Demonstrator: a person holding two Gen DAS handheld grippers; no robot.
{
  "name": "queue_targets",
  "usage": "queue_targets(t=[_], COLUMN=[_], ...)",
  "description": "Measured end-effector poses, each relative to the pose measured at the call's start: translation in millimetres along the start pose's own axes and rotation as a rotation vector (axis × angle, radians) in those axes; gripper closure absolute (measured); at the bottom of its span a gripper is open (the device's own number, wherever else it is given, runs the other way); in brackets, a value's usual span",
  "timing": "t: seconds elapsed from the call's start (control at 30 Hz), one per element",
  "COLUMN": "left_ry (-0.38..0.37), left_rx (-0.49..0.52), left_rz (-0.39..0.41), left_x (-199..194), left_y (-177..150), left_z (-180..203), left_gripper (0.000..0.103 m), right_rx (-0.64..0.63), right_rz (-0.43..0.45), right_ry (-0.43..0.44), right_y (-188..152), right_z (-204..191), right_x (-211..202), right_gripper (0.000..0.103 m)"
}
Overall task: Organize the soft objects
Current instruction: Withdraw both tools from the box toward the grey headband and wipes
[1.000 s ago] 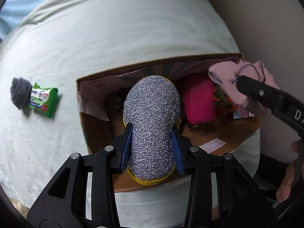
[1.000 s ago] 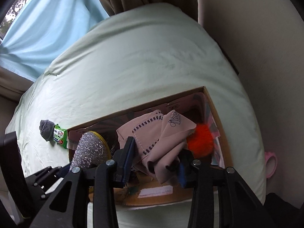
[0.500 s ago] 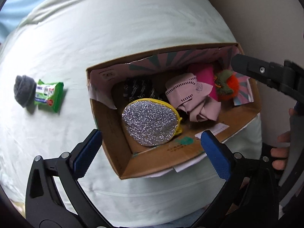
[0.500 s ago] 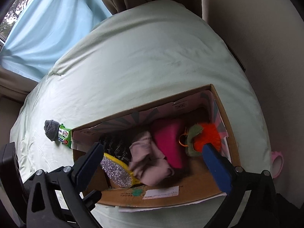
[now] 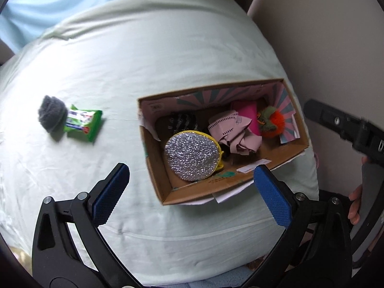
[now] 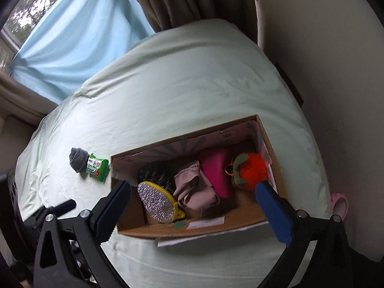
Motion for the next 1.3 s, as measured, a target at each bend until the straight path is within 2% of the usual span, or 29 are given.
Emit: queue_targets(t=[0.3, 0.7, 0.93, 1.13, 1.3], left_ry=[0.05, 0.156, 0.184, 0.182, 0.18], left_rx=[-0.056, -0.175, -0.205, -0.195, -0.17], left_rz=[0.152, 0.309, 0.35, 0.367, 0.373], left_x=[-87, -187, -216, -231, -231], left_y=[-15, -50, -67, -73, -68], left_z=[-33, -121, -183, -233, -275], left_gripper=[0.0, 0.0, 0.0, 0.0, 0.0], right_rx=[-0.117, -0.275, -0.332, -0.296, -0.244], right_rz=[0.09, 0.245, 0.291, 0.302, 0.335], right_ry=[-0.002, 0.05, 0.066, 0.072, 0.026], right_y=[-14, -26, -44, -62, -63], right_z=[-41, -133, -194, -241, -270], right_x=[-60, -127, -140, -133, -125], right_gripper=[0.0, 0.0, 0.0, 0.0, 0.0])
Point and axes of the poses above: each gripper's, at about its wrist camera, not at the fingertips, and x roughly the way its jaws point, z to its right, y to its top, the point moved 9 cm from there along x, roughly the way its jaws point, and after that the axes turned 1 degree about -z, right-handed, at the moved point
